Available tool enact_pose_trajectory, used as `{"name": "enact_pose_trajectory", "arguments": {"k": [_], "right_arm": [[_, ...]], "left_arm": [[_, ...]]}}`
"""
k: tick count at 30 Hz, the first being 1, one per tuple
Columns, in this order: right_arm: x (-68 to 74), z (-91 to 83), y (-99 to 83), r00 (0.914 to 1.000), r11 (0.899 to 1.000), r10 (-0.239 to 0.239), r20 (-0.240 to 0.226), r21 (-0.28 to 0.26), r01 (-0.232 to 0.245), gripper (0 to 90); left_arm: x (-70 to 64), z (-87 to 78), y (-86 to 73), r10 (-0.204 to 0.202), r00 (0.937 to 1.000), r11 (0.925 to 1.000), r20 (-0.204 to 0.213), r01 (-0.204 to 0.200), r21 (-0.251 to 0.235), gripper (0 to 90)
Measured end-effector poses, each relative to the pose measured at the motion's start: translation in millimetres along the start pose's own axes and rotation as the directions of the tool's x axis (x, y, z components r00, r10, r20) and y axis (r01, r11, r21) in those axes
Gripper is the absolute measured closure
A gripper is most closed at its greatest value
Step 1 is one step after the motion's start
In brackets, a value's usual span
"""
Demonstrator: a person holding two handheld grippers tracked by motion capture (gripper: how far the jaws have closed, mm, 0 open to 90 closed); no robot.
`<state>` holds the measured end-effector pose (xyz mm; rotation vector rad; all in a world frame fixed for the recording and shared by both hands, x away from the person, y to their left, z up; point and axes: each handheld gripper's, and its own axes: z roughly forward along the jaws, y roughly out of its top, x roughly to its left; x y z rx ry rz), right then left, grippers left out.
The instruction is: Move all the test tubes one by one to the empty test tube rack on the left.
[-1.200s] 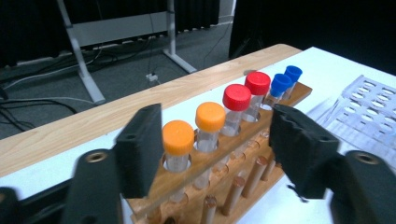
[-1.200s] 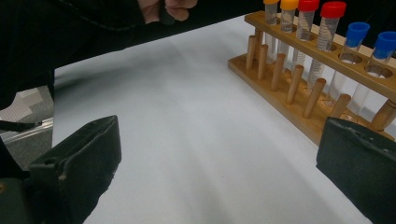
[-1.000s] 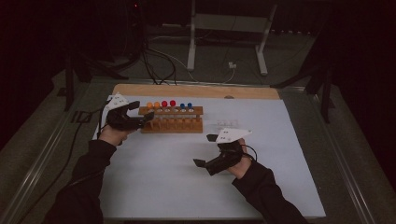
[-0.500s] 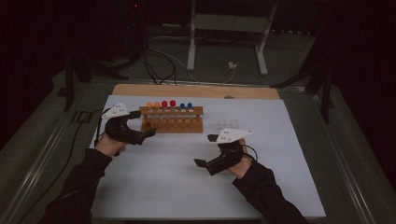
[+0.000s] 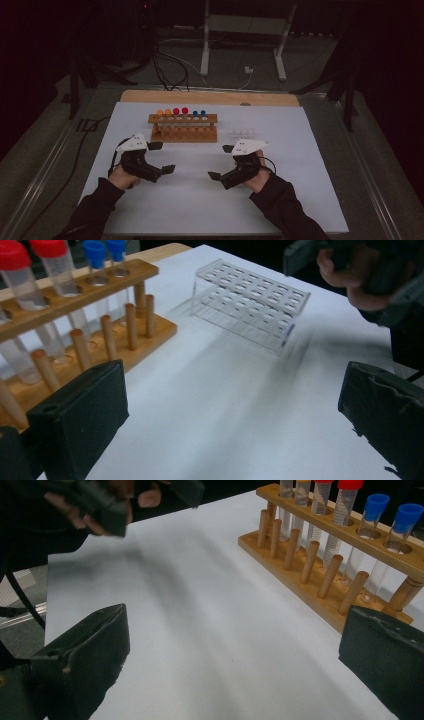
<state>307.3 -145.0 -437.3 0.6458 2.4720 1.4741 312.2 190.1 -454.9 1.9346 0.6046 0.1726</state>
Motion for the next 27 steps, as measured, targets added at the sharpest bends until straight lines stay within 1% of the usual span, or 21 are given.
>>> {"name": "enact_pose_trajectory", "arguments": {"k": [2, 3, 4, 6, 7, 9, 14, 16, 17, 18, 20, 21, 24, 27], "right_arm": [[0.9, -0.8, -0.5, 1.0, 1.0, -0.004, 0.004, 0.0, 0.004, 0.0], [1.3, -1.1, -1.1, 1.0, 1.0, -0.003, 0.005, 0.0, 0.003, 0.1], [1.6, -1.3, -1.7, 1.0, 1.0, -0.002, 0.008, 0.003, 0.002, 0.1], [1.9, -1.6, -3.2, 1.0, 1.0, 0.001, 0.007, 0.004, -0.001, 0.1], [2.0, -1.3, -4.1, 1.0, 1.0, 0.001, 0.008, 0.005, -0.001, 0.1], [2.3, -0.8, -5.7, 1.0, 1.0, 0.003, 0.006, 0.01, -0.003, 0.1], [2.0, 0.7, -7.8, 1.0, 1.0, 0.001, 0.005, 0.015, -0.001, 0.1], [1.4, 0.6, -7.7, 1.0, 1.0, -0.001, 0.006, 0.014, 0.001, 0.1], [1.2, 0.6, -7.7, 1.0, 1.0, -0.002, 0.008, 0.015, 0.001, 0.1], [0.6, 0.5, -7.9, 1.0, 1.0, -0.002, 0.007, 0.013, 0.002, 0.1], [0.3, 0.2, -7.9, 1.0, 1.0, -0.002, 0.009, 0.015, 0.002, 0.1], [0.1, -0.1, -7.9, 0.9999, 1.0, -0.002, 0.01, 0.015, 0.002, 0.1], [-0.4, 0.0, -8.3, 1.0, 1.0, 0.004, 0.009, 0.016, -0.004, 0.1], [-0.9, 1.6, -9.2, 1.0, 1.0, 0.003, 0.007, 0.02, -0.003, 0.1]], "left_arm": [[-5.0, 2.0, -6.3, -0.001, 0.9999, 1.0, 0.015, 0.001, 0.008, 0.5], [-7.2, 3.3, -9.5, 0.003, 0.9999, 0.9998, 0.015, -0.003, 0.021, 0.5], [-9.4, 4.1, -12.9, 0.002, 0.9999, 0.9997, 0.012, -0.002, 0.023, 0.5], [-12.5, 5.0, -19.0, -0.006, 0.9998, 0.9995, 0.02, 0.005, 0.031, 0.5], [-14.3, 5.0, -21.9, 0.001, 0.9999, 0.9993, 0.013, -0.001, 0.037, 0.5], [-16.0, 4.1, -27.8, -0.004, 0.9999, 0.9993, 0.016, 0.003, 0.037, 0.5], [-18.0, 1.8, -47.0, 0.011, 0.9995, 0.9991, -0.031, -0.009, 0.041, 0.6], [-19.5, 0.8, -53.4, 0.024, 0.9979, 0.9979, -0.06, -0.021, 0.061, 0.6], [-19.6, -0.1, -55.7, 0.028, 0.9973, 0.9979, -0.068, -0.024, 0.059, 0.6], [-19.0, -1.2, -56.8, 0.025, 0.9973, 0.9978, -0.07, -0.021, 0.063, 0.6], [-17.8, -3.0, -57.2, -0.007, 0.9983, 0.9992, -0.059, 0.009, 0.039, 0.6], [-17.4, -3.5, -56.8, -0.013, 0.9985, 0.9995, -0.054, 0.015, 0.029, 0.6], [-18.1, -3.1, -55.7, 0.003, 0.9979, 0.9998, -0.065, -0.001, 0.022, 0.6], [-18.0, -3.1, -55.2, 0.0, 0.9982, 0.9999, -0.059, 0.001, 0.016, 0.6]]}}
